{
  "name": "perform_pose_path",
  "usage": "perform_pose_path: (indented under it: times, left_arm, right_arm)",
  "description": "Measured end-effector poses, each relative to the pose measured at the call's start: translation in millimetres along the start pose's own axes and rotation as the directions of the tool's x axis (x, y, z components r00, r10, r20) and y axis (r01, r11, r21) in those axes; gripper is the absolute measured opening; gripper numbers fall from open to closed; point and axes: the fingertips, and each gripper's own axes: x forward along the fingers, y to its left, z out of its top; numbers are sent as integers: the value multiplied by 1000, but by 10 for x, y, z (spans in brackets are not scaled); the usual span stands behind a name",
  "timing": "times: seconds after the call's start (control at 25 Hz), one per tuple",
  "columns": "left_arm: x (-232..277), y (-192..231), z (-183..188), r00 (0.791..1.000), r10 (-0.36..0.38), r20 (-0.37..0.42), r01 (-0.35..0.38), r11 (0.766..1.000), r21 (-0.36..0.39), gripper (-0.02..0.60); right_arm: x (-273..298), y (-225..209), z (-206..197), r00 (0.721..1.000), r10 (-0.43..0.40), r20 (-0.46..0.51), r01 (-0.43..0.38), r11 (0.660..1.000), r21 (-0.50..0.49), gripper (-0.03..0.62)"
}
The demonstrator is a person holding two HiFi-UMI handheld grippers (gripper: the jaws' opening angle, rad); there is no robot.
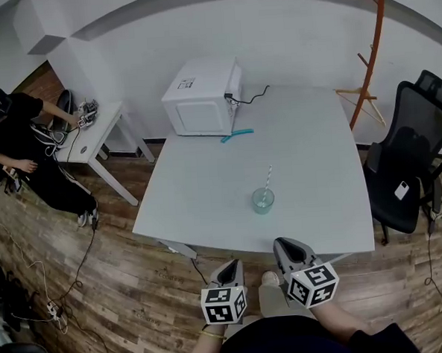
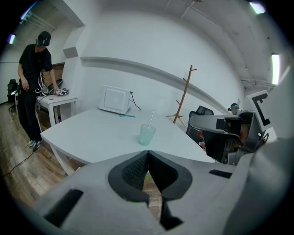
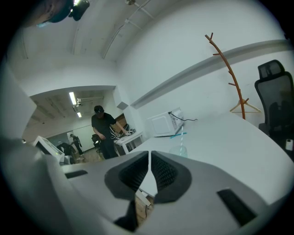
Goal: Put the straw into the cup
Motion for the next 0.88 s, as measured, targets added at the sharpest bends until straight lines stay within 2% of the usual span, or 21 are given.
perform_pose_path:
  times: [0.88]
  left_arm:
    - [-427, -25, -248, 1000, -8, 15, 8, 1000, -11, 14]
  right_arm:
    - [-427, 317, -200, 1000, 19, -14, -19, 1000, -10, 38]
